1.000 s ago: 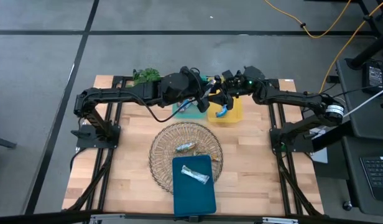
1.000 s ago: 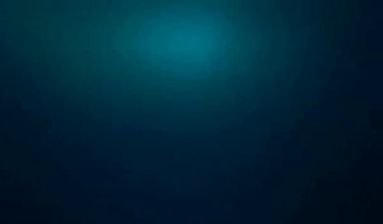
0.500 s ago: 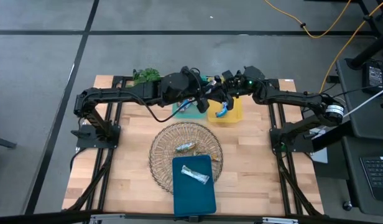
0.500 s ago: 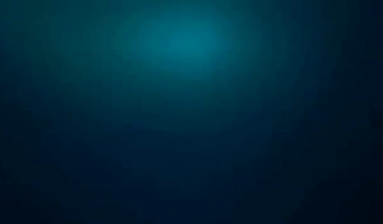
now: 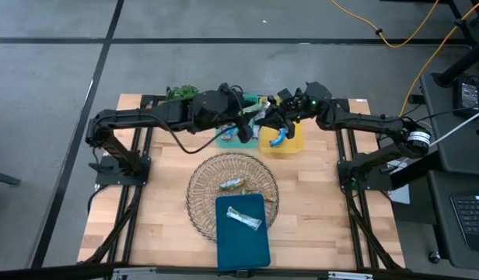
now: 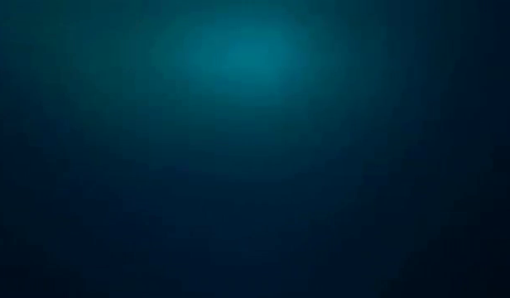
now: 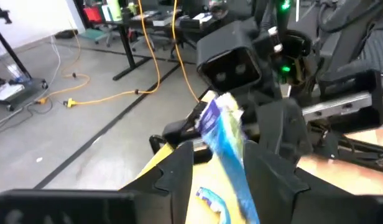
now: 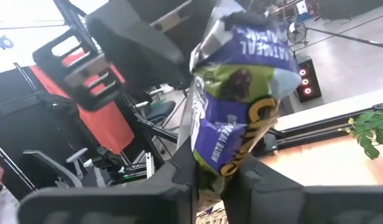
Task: Pick and place Granola Bars by type
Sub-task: Put the blue granola bar into the yellow container
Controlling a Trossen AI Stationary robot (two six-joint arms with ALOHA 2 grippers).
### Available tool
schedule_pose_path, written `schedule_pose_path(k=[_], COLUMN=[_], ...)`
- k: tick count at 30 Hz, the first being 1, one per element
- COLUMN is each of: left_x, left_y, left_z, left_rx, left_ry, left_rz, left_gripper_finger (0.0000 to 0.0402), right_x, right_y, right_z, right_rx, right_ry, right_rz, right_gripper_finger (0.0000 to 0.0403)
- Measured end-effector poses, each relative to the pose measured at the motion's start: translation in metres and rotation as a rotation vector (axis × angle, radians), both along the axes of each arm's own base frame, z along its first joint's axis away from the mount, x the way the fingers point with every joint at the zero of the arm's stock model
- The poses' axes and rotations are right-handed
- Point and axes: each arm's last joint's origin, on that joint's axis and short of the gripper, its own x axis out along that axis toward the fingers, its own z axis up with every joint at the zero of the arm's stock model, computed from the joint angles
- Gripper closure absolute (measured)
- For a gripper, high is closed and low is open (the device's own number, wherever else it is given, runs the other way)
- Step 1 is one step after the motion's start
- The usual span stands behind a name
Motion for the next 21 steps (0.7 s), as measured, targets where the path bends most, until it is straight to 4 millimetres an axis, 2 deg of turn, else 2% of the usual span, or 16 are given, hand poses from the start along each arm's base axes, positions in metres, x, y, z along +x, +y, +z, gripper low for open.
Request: schedule_pose_path(k=[6,10,15,21], left_x=[-0.024,-0.030,-0.031,-0.034], left_y=[-0.005,-0.014,-0.026,-0.037], left_z=[0.013,0.013,0.008,-0.003], left_rx=[-0.045,-0.070,-0.106,-0.166], left_ry=[0.001,0.022,0.064,0.144], left_rz=[0.007,-0.010,-0.034,-0.035], left_gripper_finger=[0.0246,0.0242,0.0248,0.0253], right_x=[-0.009,-0.019,-0.035,-0.057], right_y=[0.000,-0.002,-0.005,-0.009], right_z=[0.016,0.035,0.060,0.091], right_rx=[-0.015,-0.062,-0.164,-0.382], right_ry=[-0.011,0.053,0.258,0.488], right_rz=[0.004,-0.016,-0.113,-0.338], right_gripper_finger=[0.0353,0.0352,0.0352,0.0351])
